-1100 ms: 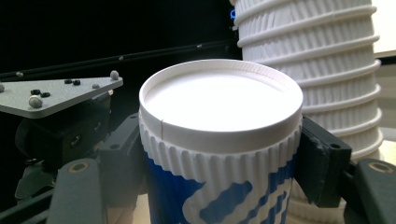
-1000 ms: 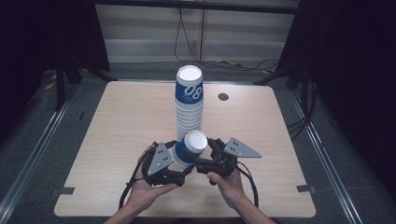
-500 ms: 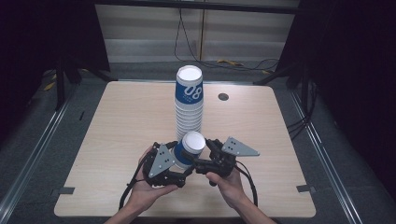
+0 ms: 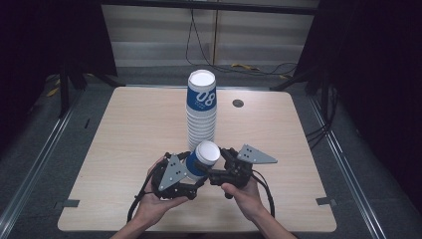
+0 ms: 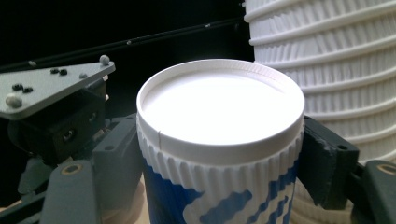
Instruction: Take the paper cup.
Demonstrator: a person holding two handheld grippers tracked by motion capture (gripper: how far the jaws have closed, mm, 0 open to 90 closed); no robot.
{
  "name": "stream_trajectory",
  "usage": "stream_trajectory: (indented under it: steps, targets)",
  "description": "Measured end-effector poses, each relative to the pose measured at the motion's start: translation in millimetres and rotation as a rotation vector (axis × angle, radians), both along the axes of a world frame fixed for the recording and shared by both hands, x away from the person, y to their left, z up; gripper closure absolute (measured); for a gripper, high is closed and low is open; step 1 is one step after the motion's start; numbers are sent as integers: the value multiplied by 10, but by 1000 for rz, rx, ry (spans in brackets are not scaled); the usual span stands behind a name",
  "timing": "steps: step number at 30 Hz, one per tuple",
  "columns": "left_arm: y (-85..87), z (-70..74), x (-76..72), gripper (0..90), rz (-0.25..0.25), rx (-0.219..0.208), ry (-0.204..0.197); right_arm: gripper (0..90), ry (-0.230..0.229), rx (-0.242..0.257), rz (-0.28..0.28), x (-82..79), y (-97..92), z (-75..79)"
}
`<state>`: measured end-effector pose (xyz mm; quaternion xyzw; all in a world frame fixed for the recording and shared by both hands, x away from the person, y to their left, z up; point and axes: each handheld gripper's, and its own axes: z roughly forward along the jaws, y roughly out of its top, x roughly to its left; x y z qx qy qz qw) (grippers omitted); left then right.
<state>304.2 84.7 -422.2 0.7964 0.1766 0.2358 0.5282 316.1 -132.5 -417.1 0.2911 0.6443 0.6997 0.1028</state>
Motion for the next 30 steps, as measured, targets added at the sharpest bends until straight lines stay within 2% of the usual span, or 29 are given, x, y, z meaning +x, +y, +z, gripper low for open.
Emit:
stream_trajectory:
  steps: [4, 6, 8, 12, 15, 21, 25, 28, 30]
  targets:
    - [-13, -1, -11, 162, -9, -9, 0, 162, 45, 21, 18, 8, -21, 11]
    - [-13, 1, -12, 165, -13, 1, -7, 162, 47, 16, 26, 4, -18, 13]
    - [-12, 0, -17, 165, -7, -12, -3, 130, 50, 13, 24, -1, -13, 12]
    - [14, 4, -4, 166, -7, 2, -3, 133, 57, 20, 28, -5, -26, 20]
    - [18, -17, -10, 166, 5, -23, 14, 133, 63, 28, 45, -2, -51, 36]
    - [93, -13, 12, 165, 24, -20, 22, 133, 67, 14, 59, -31, -111, 53]
    - [139, 21, 35, 169, 14, -20, 48, 133, 68, 7, 56, -57, -181, 64]
    - [173, 57, 41, 169, -6, -9, 55, 133, 69, -12, 60, -72, -242, 63]
    - [219, 83, 42, 171, -25, 27, 53, 134, 66, -36, 67, -81, -284, 64]
